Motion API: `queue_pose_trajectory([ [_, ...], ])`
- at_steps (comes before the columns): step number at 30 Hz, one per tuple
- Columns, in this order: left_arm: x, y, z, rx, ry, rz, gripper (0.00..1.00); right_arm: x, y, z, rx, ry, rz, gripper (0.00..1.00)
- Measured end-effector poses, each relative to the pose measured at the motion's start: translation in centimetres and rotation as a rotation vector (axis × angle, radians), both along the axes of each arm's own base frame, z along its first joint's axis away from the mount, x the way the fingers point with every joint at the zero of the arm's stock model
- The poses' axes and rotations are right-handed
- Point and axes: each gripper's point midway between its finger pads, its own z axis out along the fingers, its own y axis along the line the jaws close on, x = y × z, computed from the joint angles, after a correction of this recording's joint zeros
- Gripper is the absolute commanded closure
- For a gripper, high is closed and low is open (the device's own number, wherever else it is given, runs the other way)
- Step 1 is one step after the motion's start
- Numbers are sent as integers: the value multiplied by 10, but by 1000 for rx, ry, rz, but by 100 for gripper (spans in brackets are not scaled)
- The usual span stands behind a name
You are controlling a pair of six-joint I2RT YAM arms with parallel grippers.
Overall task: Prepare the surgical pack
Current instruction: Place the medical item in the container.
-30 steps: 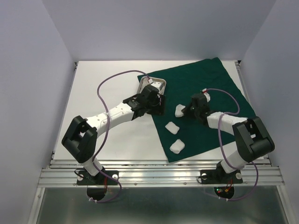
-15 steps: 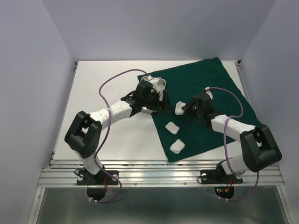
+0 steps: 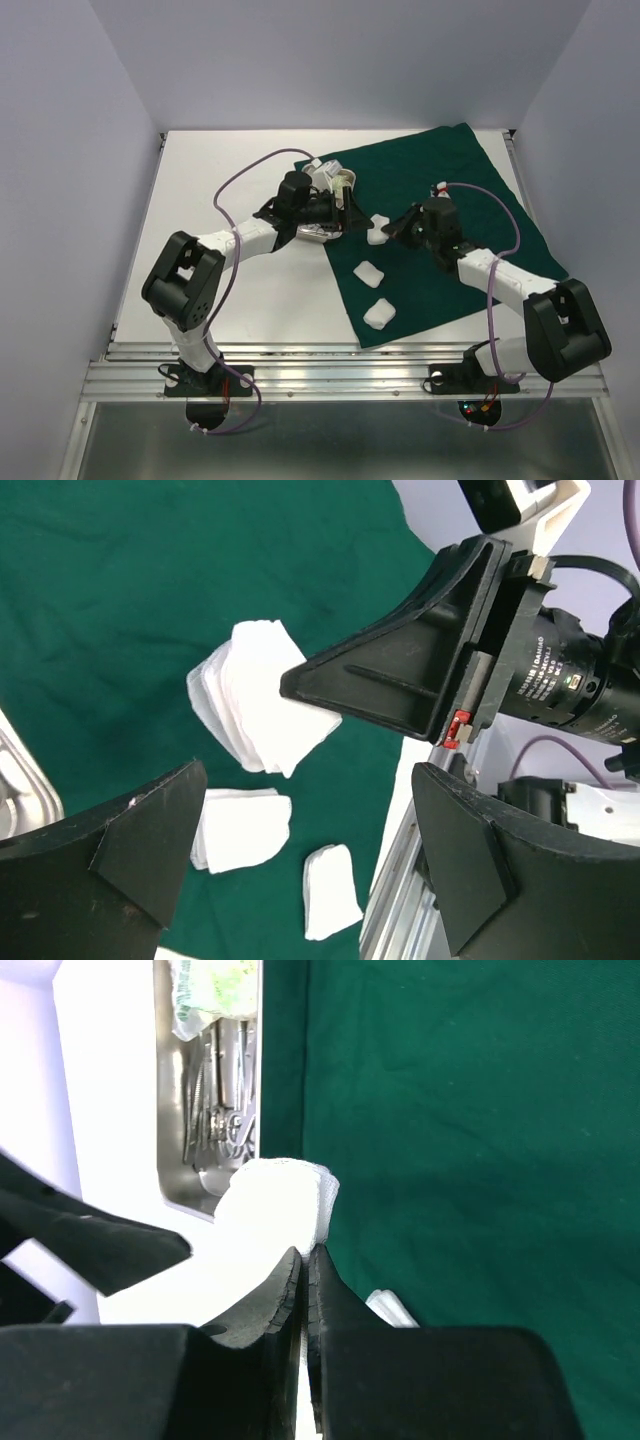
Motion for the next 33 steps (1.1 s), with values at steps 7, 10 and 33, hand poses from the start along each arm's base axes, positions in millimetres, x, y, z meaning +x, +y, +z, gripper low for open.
queue_pose_trajectory([
  [7,-4,-9,-13,-23,41,-33,6,-1,6,9,36,-16,24,99],
  [10,-3,-11,-16,-31,53,-33,9,-2,8,13,47,-23,31,99],
  [33,-2,-25,-21,-126,104,-72,18,-4,15,40,112,-80,58,99],
])
